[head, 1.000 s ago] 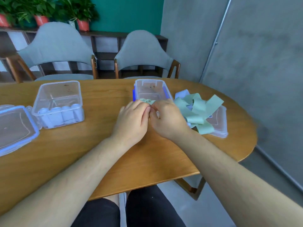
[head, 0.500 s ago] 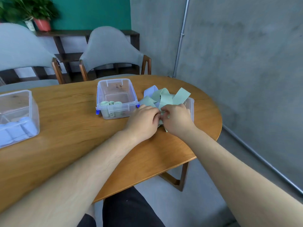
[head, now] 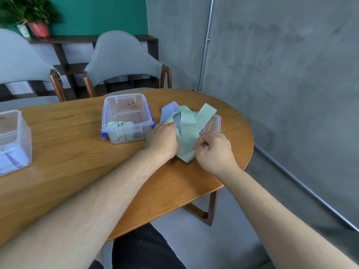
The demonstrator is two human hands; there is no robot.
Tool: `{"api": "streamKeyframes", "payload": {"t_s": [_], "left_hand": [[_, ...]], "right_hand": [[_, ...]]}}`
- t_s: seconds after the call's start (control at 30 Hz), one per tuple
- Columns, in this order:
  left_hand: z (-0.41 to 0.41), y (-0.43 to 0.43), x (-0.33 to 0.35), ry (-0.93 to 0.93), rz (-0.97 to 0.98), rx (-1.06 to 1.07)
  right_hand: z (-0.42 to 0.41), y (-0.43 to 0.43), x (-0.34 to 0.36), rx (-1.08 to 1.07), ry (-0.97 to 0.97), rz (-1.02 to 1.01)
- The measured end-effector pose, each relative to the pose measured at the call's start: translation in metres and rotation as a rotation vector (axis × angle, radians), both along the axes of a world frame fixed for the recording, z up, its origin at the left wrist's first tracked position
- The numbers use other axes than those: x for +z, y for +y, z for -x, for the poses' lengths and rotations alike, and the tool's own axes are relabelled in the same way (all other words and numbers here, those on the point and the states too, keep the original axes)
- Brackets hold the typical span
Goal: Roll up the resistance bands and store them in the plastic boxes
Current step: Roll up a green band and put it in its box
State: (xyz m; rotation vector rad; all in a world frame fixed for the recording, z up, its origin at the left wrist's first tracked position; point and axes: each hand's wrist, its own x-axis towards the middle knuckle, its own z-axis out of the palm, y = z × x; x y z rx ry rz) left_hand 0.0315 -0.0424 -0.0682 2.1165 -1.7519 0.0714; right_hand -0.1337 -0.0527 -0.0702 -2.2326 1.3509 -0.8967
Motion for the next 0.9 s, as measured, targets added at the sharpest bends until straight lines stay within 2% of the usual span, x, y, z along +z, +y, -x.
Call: {"api": "streamKeyframes", "payload": {"t_s": [0.17, 0.27, 0.33, 0.47, 0.57, 0.63, 0.8, 0.9], "left_hand": [[0.002, 0.012, 0.009, 0.116, 0.267, -0.137], [0.006, 0.021, 0.022, 0.187, 0.361, -0.216], [0.008, 0.024, 0.028, 0.228, 0.402, -0.226], [0.006, 0.032, 0.038, 0.36, 0.457, -0.21], [0.006, 0.034, 0.049, 0.367, 0.554, -0.19], [0.009, 0.032, 0.063, 0.446, 0.595, -0.211], [0.022, 0.033, 0.118, 0.813, 0.634, -0.294], [0.015, 0.04, 0.145, 0.772, 0.758, -0.231]], "right_hand": [[-0.001, 0.001, 0.008, 0.048, -0.141, 0.019], [-0.013, -0.003, 0.015, 0.125, -0.132, 0.091], [-0.018, -0.008, 0.022, 0.147, -0.129, 0.134], [-0.019, -0.014, 0.044, 0.104, -0.234, 0.063], [-0.02, -0.015, 0.06, 0.074, -0.324, 0.082], [-0.022, -0.013, 0.076, 0.067, -0.399, 0.121], [-0.029, 0.0, 0.126, 0.193, -0.486, 0.275], [-0.032, 0.006, 0.152, 0.273, -0.47, 0.389]]}}
